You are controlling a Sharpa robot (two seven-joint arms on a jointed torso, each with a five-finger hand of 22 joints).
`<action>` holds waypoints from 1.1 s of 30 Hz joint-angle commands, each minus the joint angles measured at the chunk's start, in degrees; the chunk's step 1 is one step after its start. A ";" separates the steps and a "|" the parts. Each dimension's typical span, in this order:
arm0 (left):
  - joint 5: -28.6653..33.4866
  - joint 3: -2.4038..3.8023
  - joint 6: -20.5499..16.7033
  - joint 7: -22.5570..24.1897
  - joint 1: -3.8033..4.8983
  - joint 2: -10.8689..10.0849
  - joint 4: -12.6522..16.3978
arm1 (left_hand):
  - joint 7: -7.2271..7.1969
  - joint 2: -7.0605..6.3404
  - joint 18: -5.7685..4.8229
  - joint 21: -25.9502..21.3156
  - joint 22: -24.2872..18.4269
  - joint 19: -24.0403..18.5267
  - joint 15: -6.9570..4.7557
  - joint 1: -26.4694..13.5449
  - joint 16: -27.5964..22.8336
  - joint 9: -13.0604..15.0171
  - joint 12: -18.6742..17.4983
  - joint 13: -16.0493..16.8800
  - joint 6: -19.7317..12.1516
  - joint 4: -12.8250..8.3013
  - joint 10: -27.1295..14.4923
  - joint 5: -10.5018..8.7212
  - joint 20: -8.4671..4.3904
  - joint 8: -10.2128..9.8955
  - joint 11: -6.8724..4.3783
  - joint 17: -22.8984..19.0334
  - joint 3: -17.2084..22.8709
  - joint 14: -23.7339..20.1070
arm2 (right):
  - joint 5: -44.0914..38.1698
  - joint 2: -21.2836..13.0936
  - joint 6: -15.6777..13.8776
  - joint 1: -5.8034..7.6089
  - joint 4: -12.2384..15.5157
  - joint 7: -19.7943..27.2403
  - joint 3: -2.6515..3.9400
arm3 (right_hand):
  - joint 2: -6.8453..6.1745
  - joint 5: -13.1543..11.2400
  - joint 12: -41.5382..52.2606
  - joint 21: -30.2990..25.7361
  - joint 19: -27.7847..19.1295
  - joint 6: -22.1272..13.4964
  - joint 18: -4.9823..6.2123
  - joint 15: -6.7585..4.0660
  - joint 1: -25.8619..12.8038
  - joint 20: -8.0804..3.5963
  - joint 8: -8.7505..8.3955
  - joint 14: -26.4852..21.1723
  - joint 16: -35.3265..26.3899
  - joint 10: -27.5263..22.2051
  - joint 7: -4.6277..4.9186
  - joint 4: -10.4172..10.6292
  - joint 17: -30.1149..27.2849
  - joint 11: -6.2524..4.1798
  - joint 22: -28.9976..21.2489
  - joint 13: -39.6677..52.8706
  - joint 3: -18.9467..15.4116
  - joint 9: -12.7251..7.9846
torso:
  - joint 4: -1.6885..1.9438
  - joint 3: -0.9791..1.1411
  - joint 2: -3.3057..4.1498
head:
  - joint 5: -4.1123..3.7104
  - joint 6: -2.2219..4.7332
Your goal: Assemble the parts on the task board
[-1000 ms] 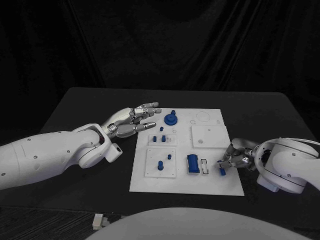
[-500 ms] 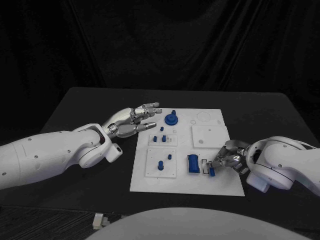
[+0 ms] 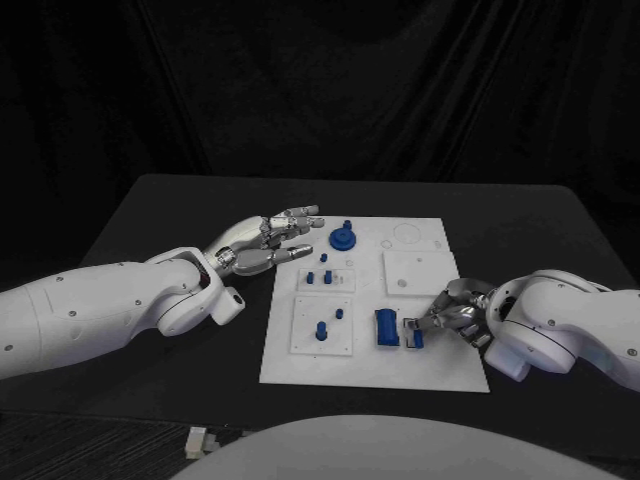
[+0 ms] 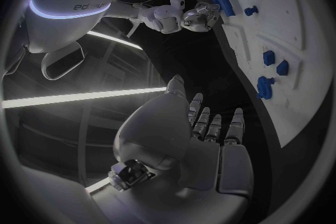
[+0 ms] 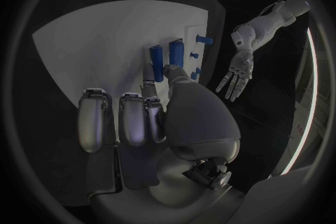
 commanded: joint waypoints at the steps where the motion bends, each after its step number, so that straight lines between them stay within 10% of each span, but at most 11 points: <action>1: 0.12 0.06 0.81 2.69 -0.08 0.16 0.04 | 0.27 -0.06 1.04 0.29 0.10 0.43 0.31 0.44 -0.09 0.03 0.22 0.08 0.04 -0.01 0.13 -0.31 0.02 0.22 0.40 -0.04 0.22 -0.14 | 0.93 0.21 -1.26 0.04 -0.26 -0.27 0.01 | 0.27 -0.45 -0.36 -0.25 2.46 -0.49 0.84 -0.28 -0.70 0.47 -0.39 2.76 -0.35 5.25 -0.07 -0.77 0.00 -0.06 12.12 10.89 1.32 -0.02 | -0.02 0.00 -0.04 | -0.01 0.00; 12: 0.12 0.06 1.42 2.51 -0.11 0.36 -0.11 | 0.31 -0.03 1.05 0.42 0.34 0.60 0.46 0.56 -0.07 0.01 0.10 0.07 -0.14 0.01 0.11 -0.50 0.11 0.16 0.42 -0.02 0.27 -0.08 | -0.35 0.81 -1.71 -0.06 -0.95 -0.26 0.00 | 0.22 -8.92 -0.38 -0.37 2.47 -0.90 0.86 -0.14 -3.39 0.62 -0.38 2.78 -0.36 5.25 0.05 0.29 -0.11 0.09 12.11 10.88 1.27 -0.01 | -0.07 0.00 -0.01 | 0.21 0.00; 33: 0.12 0.06 1.57 2.43 -0.14 0.33 -0.23 | 0.30 -0.02 1.08 0.55 0.51 0.78 0.74 0.67 -0.04 0.01 0.13 0.07 -0.15 0.02 0.10 -0.75 0.23 0.14 0.41 0.00 0.29 -0.01 | -1.61 1.40 0.46 -0.24 -1.30 -0.40 0.00 | -0.36 -16.16 -0.52 -0.60 2.44 -1.41 0.90 0.03 -4.10 0.78 -0.36 2.72 -0.48 5.22 0.33 0.38 -0.44 0.30 12.06 10.71 0.36 0.00 | -0.01 -0.02 -0.02 | 0.31 0.00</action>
